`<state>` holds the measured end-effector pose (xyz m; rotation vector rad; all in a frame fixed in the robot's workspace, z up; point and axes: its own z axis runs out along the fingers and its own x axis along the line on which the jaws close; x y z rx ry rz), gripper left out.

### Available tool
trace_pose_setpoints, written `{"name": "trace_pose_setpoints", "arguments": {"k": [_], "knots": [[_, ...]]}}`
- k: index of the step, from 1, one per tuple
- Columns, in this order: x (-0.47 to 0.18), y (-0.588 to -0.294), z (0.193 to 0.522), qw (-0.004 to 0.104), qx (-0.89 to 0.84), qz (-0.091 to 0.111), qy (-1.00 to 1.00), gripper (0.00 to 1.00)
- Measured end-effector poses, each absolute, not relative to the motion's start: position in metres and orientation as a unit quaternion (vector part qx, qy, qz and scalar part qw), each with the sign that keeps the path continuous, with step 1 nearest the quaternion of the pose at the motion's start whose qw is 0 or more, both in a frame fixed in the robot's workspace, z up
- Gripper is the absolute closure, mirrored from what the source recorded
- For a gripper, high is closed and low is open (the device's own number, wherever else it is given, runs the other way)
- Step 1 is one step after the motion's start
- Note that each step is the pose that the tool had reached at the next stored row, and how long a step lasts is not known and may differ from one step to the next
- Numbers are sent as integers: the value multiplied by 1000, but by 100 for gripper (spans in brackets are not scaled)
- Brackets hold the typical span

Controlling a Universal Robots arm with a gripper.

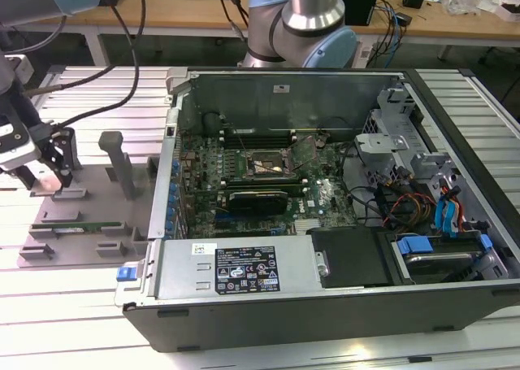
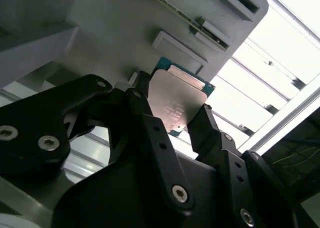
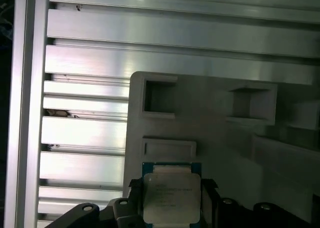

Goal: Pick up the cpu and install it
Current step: 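Pick up the cpu and move it towards the insertion slot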

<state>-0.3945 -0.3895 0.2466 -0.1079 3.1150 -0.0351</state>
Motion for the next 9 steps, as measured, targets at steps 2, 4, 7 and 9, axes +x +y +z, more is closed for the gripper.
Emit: {"name": "trace_pose_setpoints", "arguments": {"k": [2,4,7,9], "knots": [[-395,-390,251,12,-35,-11,999,45],[-395,-390,255,12,-35,-11,999,45],[-395,-390,259,12,-35,-11,999,45],[-395,-390,264,12,-35,-11,999,45]]}}
